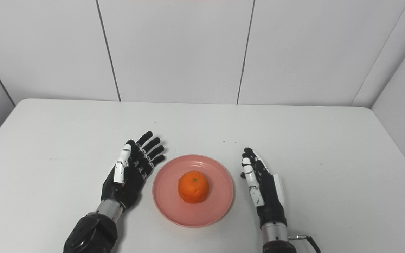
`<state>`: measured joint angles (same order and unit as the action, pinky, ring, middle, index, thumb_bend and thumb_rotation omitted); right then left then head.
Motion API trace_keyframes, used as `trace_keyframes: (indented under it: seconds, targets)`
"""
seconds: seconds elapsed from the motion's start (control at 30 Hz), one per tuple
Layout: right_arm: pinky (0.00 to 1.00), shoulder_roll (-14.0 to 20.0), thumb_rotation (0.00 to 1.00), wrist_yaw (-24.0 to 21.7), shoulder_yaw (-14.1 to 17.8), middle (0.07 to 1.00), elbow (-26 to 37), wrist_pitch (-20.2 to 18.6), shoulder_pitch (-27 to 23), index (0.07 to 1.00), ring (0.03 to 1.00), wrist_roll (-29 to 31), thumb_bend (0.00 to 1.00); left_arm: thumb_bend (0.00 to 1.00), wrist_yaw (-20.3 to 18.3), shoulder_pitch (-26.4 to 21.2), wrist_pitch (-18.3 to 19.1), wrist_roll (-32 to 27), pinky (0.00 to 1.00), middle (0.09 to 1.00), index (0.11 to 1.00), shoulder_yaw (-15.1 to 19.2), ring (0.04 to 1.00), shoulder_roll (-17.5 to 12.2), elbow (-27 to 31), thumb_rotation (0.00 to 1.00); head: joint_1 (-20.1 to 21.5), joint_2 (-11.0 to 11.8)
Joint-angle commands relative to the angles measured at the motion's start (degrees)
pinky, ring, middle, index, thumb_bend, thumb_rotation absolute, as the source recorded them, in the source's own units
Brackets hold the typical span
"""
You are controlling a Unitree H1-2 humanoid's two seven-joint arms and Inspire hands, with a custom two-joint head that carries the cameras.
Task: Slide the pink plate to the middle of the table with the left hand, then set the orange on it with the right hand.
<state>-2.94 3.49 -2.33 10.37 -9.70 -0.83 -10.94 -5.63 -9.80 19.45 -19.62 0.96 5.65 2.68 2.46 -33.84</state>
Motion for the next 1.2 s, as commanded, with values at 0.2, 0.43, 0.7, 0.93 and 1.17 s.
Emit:
trace_keyframes:
  seconds: [0.2, 0.43, 0.7, 0.93, 1.17]
  targets:
    - [0.81, -0.6, 1.0, 0.9, 0.2, 0.865, -0.2, 0.8, -0.4, 0.866, 0.841, 0.4, 0.23, 0.36, 0.2, 1.7, -1.4, 2.7, 0.89, 0.892, 0.882, -0.8, 0.882, -0.9, -0.9, 1.0, -0.1, 0.0]
    - [0.87, -0.6, 1.0, 0.6, 0.7, 0.916, -1.0, 2.3, -0.4, 0.913, 0.89, 2.1, 0.27, 0.37, -1.4, 2.4, -5.3, 5.9, 1.0, 0.993, 0.989, -3.3, 0.989, -2.6, -0.4, 1.0, -0.2, 0.1]
    - [1.0, -0.4, 1.0, -0.8, 1.4, 0.997, -1.5, 5.3, -0.3, 0.997, 0.996, 7.2, 0.28, 0.41, -1.1, 4.1, -9.8, 10.5, 1.0, 1.0, 1.0, -5.1, 1.0, -2.9, 1.8, 0.99, -0.4, 0.1]
    - [1.0, -0.2, 1.0, -0.7, 1.2, 1.0, -0.6, 4.2, -0.2, 1.0, 1.0, 7.8, 0.22, 0.4, -0.5, 5.5, -10.6, 12.2, 1.0, 1.0, 1.0, -5.9, 1.0, -2.5, 3.3, 0.99, -0.5, 0.1]
    - [1.0, -0.7, 1.0, -0.3, 1.4, 1.0, 0.1, 3.1, -0.1, 1.0, 1.0, 8.4, 0.21, 0.39, 0.1, 6.2, -11.2, 13.7, 1.0, 1.0, 1.0, -6.5, 1.0, -2.2, 3.6, 1.0, -0.5, -0.2]
